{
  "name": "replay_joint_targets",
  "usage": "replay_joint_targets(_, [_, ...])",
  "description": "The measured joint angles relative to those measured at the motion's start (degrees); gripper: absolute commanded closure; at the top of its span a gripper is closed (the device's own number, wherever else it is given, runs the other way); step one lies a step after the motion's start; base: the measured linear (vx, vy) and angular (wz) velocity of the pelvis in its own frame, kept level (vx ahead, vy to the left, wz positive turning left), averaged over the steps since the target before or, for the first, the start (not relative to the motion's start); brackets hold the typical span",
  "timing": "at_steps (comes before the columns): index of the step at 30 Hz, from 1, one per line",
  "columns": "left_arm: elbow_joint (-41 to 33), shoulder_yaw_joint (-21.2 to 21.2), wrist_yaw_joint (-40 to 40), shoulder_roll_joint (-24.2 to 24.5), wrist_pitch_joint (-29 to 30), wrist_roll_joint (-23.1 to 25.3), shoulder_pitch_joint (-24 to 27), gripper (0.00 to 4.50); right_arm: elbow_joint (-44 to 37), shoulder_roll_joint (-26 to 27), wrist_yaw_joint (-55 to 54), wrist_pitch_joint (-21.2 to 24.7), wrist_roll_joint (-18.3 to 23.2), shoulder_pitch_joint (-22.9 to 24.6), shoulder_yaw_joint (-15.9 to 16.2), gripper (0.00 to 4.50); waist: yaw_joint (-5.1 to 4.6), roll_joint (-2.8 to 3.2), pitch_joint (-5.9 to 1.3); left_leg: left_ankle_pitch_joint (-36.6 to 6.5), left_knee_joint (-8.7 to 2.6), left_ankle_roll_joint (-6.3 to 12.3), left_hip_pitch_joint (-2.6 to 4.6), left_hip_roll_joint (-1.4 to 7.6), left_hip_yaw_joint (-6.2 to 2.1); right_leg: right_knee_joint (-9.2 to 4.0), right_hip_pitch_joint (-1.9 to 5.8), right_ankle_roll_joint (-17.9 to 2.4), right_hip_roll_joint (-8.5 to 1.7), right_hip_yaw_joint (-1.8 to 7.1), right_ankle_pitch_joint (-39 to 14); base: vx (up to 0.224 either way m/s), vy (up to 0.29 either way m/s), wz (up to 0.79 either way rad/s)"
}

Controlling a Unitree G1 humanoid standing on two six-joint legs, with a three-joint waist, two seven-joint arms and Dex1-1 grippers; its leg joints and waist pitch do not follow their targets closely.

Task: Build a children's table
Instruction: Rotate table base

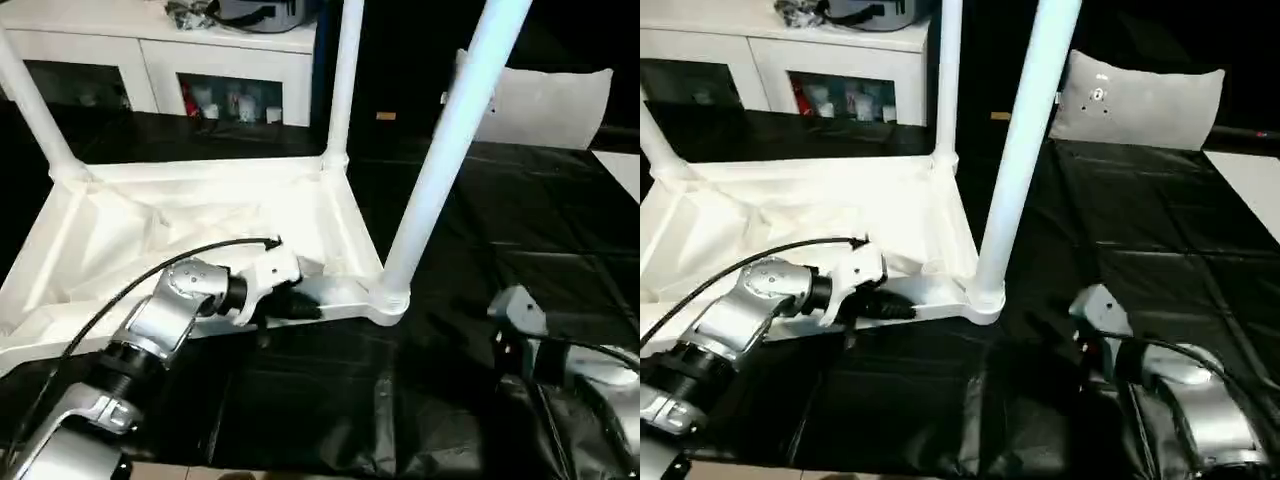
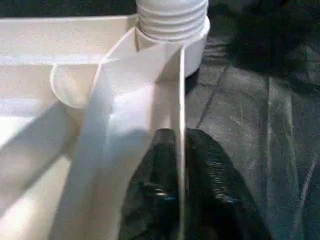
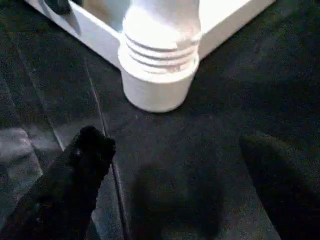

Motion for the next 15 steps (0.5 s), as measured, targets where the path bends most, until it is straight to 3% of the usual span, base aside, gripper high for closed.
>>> replay_joint_targets(9, [3.3, 0.5, -0.2, -2.1, -2.0, -0.5, -2.8, 3.84, -2.1, 0.3, -0.3, 0.1, 0.1, -0.1, 0.0, 0.0, 0.22, 0.01, 0.0, 0.0, 0.0, 0.0, -0.01, 0.01, 0.0, -0.03, 0.0, 0.0, -0.01, -0.02, 0.0, 0.0, 0.0, 0.0])
replay_joint_targets(10, [3.5, 0.6, -0.2, -2.1, -2.1, -0.5, -3.3, 3.57, -2.6, 0.3, -0.3, 0.3, 0.1, -0.1, 0.0, 0.0, 0.22, 0.01, 0.0, 0.0, 0.0, 0.0, 0.0, 0.02, 0.0, -0.03, 0.01, 0.0, -0.01, -0.02, 0.0, 0.0, 0.0, 0.0])
replay_joint_targets(15, [5.0, 0.2, -1.5, -2.4, -1.8, -0.2, -4.5, 3.45, -3.6, 0.3, -0.5, 1.2, 0.2, -0.4, 0.0, 0.0, 0.05, 0.03, -0.01, 0.0, 0.0, 0.0, -0.01, 0.03, 0.01, -0.06, 0.0, 0.0, -0.01, -0.03, 0.0, 0.0, 0.0, 0.0])
